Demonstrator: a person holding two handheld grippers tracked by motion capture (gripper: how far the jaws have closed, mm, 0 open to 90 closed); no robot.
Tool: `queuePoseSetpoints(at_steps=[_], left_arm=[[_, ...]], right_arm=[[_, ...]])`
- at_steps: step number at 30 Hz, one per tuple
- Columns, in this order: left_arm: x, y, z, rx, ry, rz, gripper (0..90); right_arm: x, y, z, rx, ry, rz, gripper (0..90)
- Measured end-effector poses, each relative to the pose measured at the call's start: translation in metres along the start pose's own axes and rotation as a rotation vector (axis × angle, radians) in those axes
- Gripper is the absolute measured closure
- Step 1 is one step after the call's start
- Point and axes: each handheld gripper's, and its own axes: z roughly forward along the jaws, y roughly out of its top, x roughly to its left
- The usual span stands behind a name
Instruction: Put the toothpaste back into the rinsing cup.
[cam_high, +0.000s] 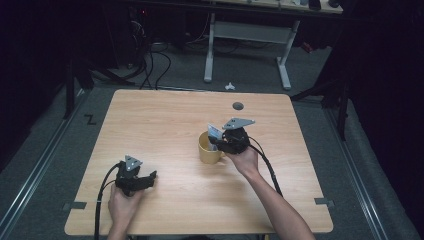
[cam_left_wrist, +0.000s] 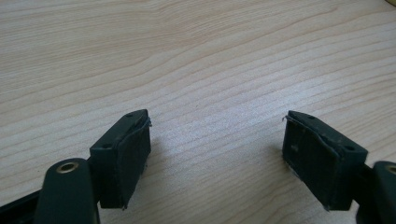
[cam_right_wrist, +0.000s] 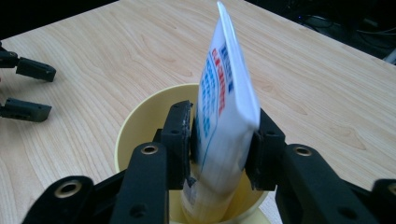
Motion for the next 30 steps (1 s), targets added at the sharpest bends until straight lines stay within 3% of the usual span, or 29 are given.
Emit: queuePoseSetpoints(at_steps=[17, 30], left_arm=[[0.0, 0.0, 0.0, 0.0, 0.0, 0.0, 23.6], [0.0, 0.0, 0.0, 0.0, 0.0, 0.0, 23.6]], right_arm=[[0.002, 0.005, -0.006, -0.039, -0.016, 0.006, 46.9], [-0.003, 0.008, -0.023, -0.077, -0.042, 0.032, 41.1]])
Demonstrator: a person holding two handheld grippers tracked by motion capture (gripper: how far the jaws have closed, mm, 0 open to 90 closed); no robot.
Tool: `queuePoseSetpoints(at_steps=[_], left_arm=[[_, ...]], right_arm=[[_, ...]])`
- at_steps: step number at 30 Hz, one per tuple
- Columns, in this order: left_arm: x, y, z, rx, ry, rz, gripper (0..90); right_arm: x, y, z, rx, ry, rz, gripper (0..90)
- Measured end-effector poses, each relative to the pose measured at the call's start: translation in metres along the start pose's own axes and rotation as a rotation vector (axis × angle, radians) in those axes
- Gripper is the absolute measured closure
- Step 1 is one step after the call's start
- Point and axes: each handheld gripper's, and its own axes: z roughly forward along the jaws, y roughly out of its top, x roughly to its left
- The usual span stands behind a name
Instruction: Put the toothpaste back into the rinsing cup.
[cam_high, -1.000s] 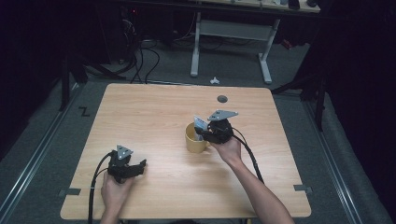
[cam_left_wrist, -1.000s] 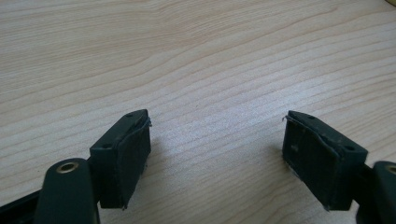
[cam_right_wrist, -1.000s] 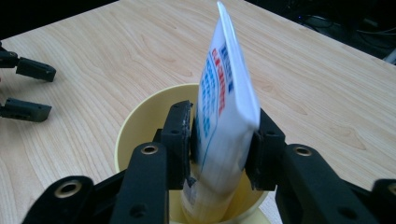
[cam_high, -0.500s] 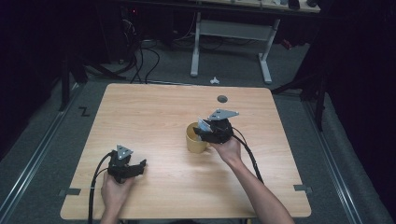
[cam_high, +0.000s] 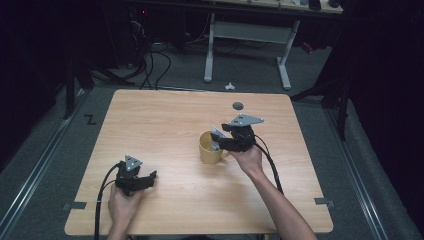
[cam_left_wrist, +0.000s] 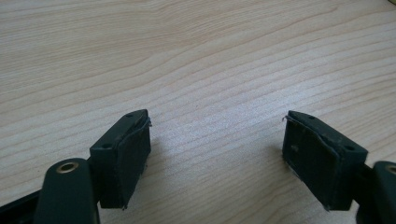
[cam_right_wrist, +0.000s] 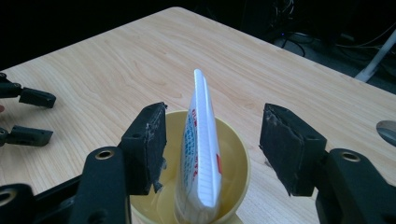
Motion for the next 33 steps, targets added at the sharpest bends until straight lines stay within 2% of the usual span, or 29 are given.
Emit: queuePoseSetpoints(at_steps=[13, 26, 33], left_arm=[[0.0, 0.0, 0.0, 0.0, 0.0, 0.0, 23.6], [0.0, 0.0, 0.0, 0.0, 0.0, 0.0, 23.6], [0.0, 0.0, 0.0, 0.0, 0.0, 0.0, 23.6]], right_arm=[[-0.003, 0.001, -0.015, -0.037, -0.002, 0.015, 42.3], [-0.004, 0.002, -0.032, -0.064, -0.009, 0.009, 43.7], [-0.01, -0.002, -0.044, -0.086, -0.01, 0.031, 44.4]])
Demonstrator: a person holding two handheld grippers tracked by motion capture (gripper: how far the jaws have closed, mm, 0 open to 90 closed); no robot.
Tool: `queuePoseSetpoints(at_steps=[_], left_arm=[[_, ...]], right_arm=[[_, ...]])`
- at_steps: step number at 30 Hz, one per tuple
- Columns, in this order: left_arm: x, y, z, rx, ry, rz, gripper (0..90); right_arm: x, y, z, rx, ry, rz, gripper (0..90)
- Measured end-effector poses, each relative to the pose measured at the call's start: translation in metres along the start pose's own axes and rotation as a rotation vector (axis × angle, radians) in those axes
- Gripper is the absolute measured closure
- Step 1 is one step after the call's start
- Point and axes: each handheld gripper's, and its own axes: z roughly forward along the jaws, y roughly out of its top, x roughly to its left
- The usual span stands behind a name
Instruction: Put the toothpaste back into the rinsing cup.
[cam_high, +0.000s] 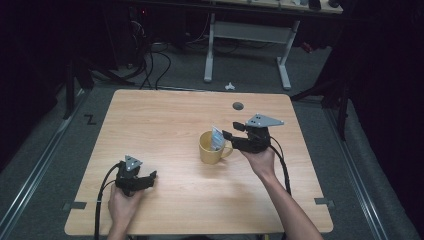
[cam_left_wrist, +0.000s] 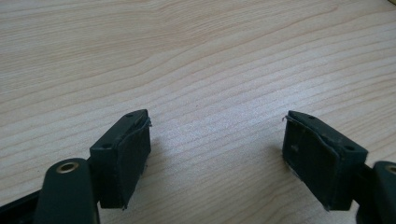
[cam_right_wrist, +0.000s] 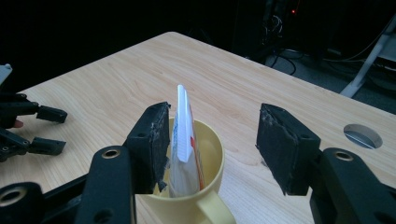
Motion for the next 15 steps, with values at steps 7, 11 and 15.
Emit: queuePoseSetpoints(at_steps=[7, 11, 15], left_arm=[[0.0, 0.0, 0.0, 0.0, 0.0, 0.0, 23.6], [0.0, 0.0, 0.0, 0.0, 0.0, 0.0, 23.6], [0.0, 0.0, 0.0, 0.0, 0.0, 0.0, 23.6]], right_arm=[[-0.005, -0.004, -0.013, -0.021, -0.005, 0.015, 46.2], [-0.006, -0.007, -0.019, -0.023, -0.018, 0.015, 47.0], [-0.007, -0.008, -0.025, -0.036, -0.022, 0.019, 47.7]])
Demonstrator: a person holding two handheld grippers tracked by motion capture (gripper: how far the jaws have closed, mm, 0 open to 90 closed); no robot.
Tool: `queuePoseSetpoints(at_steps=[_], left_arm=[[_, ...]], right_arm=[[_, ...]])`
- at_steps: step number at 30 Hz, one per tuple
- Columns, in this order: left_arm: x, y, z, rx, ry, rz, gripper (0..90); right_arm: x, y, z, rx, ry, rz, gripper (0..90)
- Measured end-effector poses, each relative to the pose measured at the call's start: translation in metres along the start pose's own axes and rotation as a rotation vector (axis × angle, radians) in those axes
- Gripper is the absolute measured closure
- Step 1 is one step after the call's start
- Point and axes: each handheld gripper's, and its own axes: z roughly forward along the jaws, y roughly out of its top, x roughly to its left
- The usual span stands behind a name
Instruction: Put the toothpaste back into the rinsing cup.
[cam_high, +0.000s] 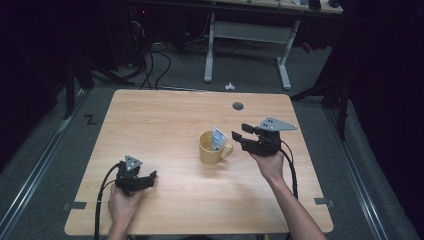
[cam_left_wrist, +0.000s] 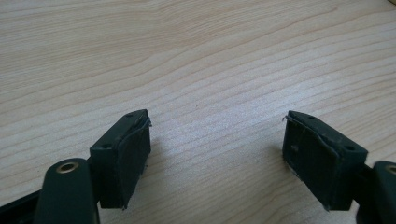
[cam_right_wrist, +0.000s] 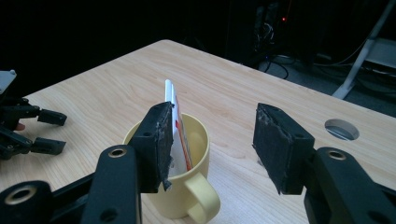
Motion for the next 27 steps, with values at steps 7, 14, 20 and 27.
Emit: queuePoseSetpoints(at_steps=[7, 14, 20, 27], left_arm=[[0.0, 0.0, 0.0, 0.0, 0.0, 0.0, 23.6], [0.0, 0.0, 0.0, 0.0, 0.0, 0.0, 23.6], [0.0, 0.0, 0.0, 0.0, 0.0, 0.0, 23.6], [0.0, 0.0, 0.0, 0.0, 0.0, 0.0, 23.6]], right_arm=[[-0.002, -0.002, -0.009, -0.012, -0.006, 0.0, 48.2], [-0.004, -0.005, -0.016, -0.012, -0.016, 0.01, 48.7], [-0.01, -0.011, -0.021, -0.007, -0.031, 0.019, 49.2], [-0.013, -0.017, -0.027, -0.008, -0.046, 0.032, 49.4]])
